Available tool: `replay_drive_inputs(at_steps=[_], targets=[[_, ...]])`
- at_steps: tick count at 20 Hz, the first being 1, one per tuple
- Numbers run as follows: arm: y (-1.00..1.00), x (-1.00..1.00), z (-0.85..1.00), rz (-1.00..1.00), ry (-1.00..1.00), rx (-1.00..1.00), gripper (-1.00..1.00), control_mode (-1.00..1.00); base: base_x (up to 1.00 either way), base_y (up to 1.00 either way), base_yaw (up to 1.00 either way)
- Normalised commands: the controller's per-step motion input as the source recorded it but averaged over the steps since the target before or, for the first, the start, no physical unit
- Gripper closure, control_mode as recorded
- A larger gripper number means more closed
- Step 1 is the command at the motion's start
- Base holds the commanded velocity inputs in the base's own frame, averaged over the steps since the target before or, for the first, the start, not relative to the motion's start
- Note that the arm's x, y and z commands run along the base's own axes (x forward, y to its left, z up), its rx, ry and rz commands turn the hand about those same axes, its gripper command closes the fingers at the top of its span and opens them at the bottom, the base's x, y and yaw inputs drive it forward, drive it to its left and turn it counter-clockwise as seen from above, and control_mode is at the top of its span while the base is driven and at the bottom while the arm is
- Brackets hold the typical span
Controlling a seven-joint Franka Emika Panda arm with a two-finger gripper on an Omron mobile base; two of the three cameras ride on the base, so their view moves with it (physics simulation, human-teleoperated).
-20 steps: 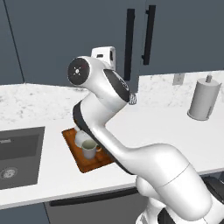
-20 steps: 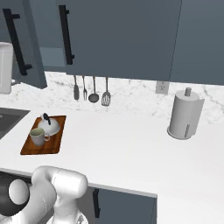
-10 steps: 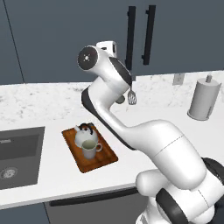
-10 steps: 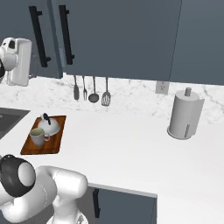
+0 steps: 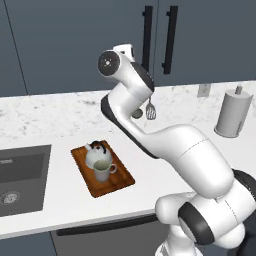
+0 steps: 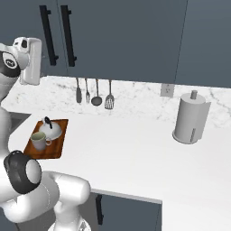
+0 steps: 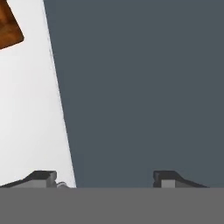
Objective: Pick the kettle from the counter and place it on the tray. Then pick the mug from the cabinet and place it on the tray. Then close the cabinet doors.
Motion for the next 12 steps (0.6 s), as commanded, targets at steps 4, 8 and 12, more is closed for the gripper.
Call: replay_drive_inputs(at_steps=[4, 8, 12], targets=[[-0.21, 0.37, -0.17, 0.04, 0.07, -0.01, -1.00, -1.00, 0.00, 0.00, 0.00], [-0.21, 0.26, -0.19, 0.05, 0.01, -0.04, -1.00, -1.00, 0.00, 0.00, 0.00], [-0.15, 0.10, -0.11, 0.01, 0.00, -0.04, -1.00, -1.00, 0.00, 0.00, 0.00]])
